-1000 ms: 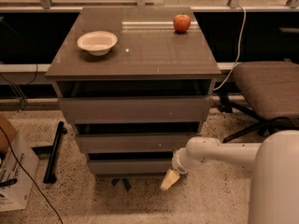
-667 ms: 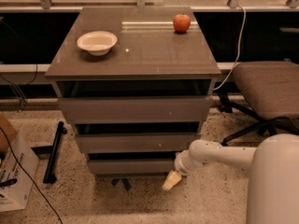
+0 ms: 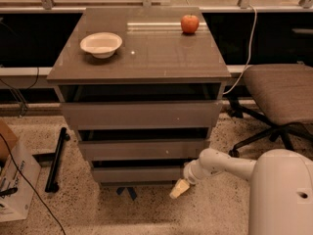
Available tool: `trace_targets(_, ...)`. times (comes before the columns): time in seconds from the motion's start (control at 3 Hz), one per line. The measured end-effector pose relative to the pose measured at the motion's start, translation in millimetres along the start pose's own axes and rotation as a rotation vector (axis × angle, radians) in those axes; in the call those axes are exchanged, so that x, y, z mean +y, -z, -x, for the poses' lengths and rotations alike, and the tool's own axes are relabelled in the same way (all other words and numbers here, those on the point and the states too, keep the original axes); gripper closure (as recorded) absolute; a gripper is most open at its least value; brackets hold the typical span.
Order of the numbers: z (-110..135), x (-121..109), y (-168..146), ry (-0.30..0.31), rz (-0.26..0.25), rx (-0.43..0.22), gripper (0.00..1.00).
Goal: Open bottom drawer
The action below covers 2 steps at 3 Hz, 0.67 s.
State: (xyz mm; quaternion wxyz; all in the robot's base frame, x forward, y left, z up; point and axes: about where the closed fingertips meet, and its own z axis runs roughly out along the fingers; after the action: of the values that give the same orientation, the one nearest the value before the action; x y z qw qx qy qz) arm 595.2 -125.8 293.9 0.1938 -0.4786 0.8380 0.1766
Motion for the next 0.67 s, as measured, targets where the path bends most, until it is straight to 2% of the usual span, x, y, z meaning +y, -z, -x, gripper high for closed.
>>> trace_targets(0.67, 3, -33, -53, -0.009, 0.057, -0.013, 0.00)
